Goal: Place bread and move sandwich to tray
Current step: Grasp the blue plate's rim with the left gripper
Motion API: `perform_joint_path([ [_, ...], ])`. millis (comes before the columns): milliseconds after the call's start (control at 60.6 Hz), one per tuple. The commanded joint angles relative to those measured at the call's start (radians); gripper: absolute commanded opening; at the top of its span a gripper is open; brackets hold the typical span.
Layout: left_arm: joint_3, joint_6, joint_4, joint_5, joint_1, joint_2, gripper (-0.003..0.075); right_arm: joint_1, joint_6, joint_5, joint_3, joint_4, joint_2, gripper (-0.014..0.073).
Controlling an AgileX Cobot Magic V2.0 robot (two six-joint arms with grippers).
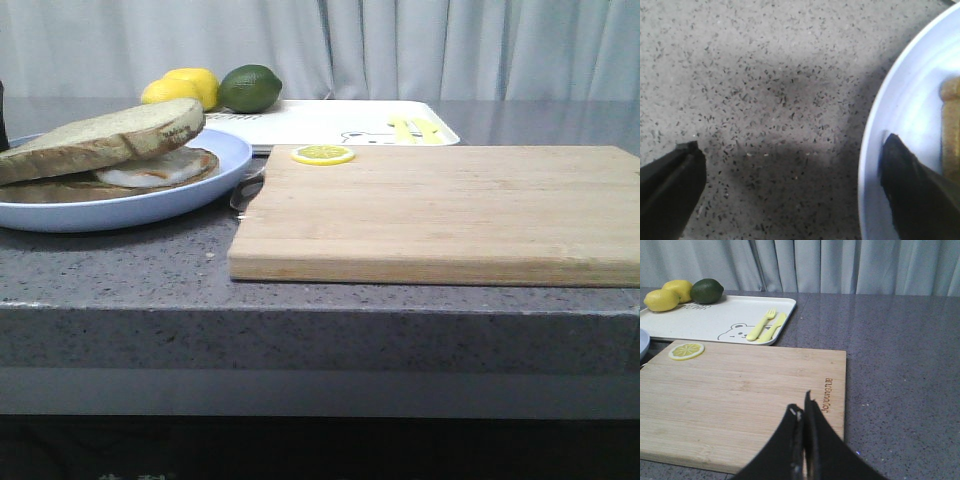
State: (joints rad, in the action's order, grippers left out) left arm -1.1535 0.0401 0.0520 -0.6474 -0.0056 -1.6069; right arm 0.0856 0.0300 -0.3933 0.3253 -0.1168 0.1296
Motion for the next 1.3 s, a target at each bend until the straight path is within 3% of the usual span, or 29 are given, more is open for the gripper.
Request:
perform_joint_path([
  [0, -0.031, 0.003, 0.007, 0.032, -0.004, 0.030, 0.0692, -0.005, 0.000, 0.090, 0.027, 0.006, 0.009, -0.0068],
  [379, -0.031, 0.003, 0.010, -0.015, -0.004, -0.008, 0.0666, -0.005, 0.000, 0.090, 0.027, 0.007, 0.009, -0.0068],
  [478, -0.031, 0.003, 0.010, -0.036, -0.004, -0.008, 0.0528, -0.005, 0.000, 0.090, 0.027, 0.007, 0.009, -0.0068],
  [643, -0.031, 0.003, 0.010, -0.052, -0.004, -0.008, 0.0181, -0.005, 0.000, 0.090, 0.027, 0.007, 0.009, -0.0068],
  [759, -0.031, 0.003, 0.010, -0.056, -0.004, -0.008, -0.0018, -0.005, 0.000, 0.090, 0.027, 0.007, 0.009, -0.0068],
  [1039, -0.070, 0.003, 0.022, -0.103, 0.001, 0.018, -0.0019, -0.005, 0.000, 0.090, 0.027, 0.007, 0.009, -0.0068],
  [1287, -0.257, 0.049, 0.215, -0.219, 0.036, 0.046, -0.0019, -0.005, 0.000, 0.090, 0.027, 0.007, 0.009, -0.0068],
])
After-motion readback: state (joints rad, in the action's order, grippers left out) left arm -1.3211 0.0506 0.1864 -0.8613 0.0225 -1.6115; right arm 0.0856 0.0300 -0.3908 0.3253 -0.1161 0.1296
